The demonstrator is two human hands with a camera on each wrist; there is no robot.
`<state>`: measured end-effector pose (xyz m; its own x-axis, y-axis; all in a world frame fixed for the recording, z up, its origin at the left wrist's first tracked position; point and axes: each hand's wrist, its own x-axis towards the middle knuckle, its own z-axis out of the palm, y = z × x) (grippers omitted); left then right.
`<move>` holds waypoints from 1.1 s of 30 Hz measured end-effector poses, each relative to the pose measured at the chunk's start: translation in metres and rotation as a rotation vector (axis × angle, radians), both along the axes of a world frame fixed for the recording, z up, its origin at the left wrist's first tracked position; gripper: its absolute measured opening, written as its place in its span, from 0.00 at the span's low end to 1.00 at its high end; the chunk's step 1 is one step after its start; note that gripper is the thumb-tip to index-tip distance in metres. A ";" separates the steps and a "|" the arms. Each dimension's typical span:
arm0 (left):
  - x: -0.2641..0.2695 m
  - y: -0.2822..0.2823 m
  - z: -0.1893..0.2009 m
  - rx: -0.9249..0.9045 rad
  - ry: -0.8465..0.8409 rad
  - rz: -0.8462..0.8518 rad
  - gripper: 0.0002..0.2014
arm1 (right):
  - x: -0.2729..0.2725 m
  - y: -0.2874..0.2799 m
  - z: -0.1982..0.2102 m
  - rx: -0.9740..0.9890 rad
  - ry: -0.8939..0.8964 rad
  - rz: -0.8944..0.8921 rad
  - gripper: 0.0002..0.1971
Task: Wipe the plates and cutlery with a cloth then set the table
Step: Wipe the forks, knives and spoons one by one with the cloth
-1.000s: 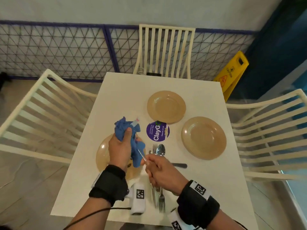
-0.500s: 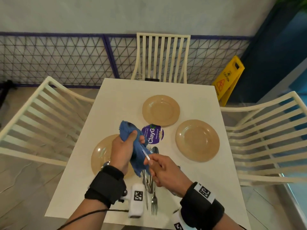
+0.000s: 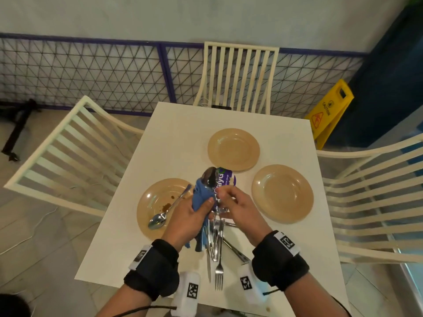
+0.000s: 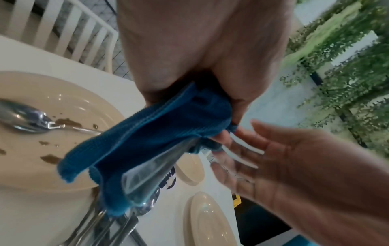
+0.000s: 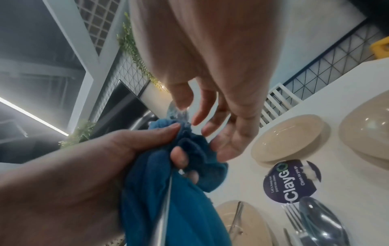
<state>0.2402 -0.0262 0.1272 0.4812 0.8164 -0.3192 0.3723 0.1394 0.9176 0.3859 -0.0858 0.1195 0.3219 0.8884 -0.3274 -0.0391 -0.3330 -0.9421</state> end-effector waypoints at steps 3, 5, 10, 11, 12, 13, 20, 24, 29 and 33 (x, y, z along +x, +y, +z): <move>0.001 -0.002 0.000 0.043 0.078 -0.097 0.14 | -0.005 0.017 -0.001 0.065 -0.095 -0.052 0.08; -0.002 -0.005 -0.002 0.026 0.101 -0.159 0.14 | 0.002 0.026 -0.002 0.063 -0.197 -0.136 0.13; -0.017 -0.007 -0.014 0.006 0.191 -0.254 0.11 | 0.021 0.030 -0.004 0.025 -0.074 -0.331 0.10; -0.015 -0.004 -0.013 0.028 0.197 -0.227 0.12 | 0.014 0.029 -0.006 0.017 -0.079 -0.300 0.11; -0.012 0.000 -0.009 0.045 0.177 -0.186 0.12 | 0.007 0.028 -0.010 0.012 -0.094 -0.256 0.13; -0.008 0.002 -0.007 0.052 0.139 -0.152 0.13 | 0.001 0.027 -0.012 0.011 -0.109 -0.220 0.13; -0.009 0.001 -0.012 -0.014 0.180 -0.337 0.10 | 0.032 0.036 -0.002 0.007 -0.031 -0.428 0.10; -0.004 0.011 -0.013 0.038 0.192 -0.260 0.13 | 0.006 0.029 -0.023 -0.062 0.007 -0.312 0.21; -0.024 0.006 -0.031 -0.077 0.216 -0.355 0.07 | 0.033 0.043 -0.029 -0.054 0.261 -0.556 0.09; -0.055 0.027 -0.038 -0.087 0.306 -0.350 0.07 | 0.042 0.040 -0.051 -0.104 0.275 -0.633 0.08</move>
